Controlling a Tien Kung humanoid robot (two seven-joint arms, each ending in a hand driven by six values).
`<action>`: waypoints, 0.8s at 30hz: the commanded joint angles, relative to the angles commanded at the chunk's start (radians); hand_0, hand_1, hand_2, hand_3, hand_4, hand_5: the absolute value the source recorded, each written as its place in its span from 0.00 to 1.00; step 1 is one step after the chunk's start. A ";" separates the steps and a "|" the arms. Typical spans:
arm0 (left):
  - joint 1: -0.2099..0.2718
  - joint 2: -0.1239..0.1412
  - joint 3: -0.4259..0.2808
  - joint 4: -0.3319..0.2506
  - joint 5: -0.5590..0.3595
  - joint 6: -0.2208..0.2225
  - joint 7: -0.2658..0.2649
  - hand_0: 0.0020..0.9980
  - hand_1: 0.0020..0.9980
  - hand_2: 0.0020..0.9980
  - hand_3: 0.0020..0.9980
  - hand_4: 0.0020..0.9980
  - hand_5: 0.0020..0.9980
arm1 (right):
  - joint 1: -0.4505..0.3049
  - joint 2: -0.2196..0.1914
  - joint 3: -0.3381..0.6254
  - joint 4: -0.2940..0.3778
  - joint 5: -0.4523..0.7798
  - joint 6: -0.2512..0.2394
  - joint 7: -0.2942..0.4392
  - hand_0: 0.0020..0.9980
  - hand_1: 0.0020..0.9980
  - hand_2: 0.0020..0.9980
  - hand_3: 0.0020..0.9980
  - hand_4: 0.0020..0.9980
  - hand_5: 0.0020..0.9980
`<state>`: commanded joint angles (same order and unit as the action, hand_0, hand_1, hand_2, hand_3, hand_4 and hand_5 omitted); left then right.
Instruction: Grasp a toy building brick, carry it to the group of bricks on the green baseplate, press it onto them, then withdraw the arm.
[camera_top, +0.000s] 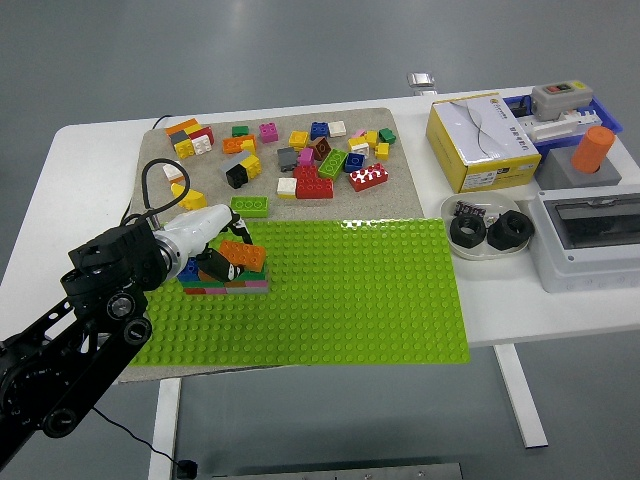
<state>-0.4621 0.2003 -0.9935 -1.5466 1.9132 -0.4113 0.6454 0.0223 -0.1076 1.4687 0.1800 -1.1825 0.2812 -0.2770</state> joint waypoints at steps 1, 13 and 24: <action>0.000 0.000 0.000 0.000 -0.001 -0.002 0.000 0.84 0.84 0.78 0.41 0.71 0.00 | 0.000 0.000 0.000 0.000 0.000 0.000 0.000 0.72 0.67 0.71 0.91 0.75 1.00; 0.000 0.000 -0.001 0.001 -0.004 -0.009 0.000 0.85 0.84 0.78 0.46 0.58 0.00 | 0.000 0.000 0.000 0.000 0.002 0.000 0.000 0.72 0.67 0.71 0.91 0.75 1.00; 0.000 0.000 -0.001 0.002 -0.006 -0.009 0.000 0.85 0.84 0.79 0.47 0.49 0.00 | 0.000 0.000 0.000 0.000 0.002 0.000 0.001 0.72 0.67 0.71 0.90 0.75 1.00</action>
<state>-0.4625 0.1998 -0.9944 -1.5444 1.9071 -0.4208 0.6454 0.0227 -0.1075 1.4687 0.1800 -1.1806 0.2816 -0.2763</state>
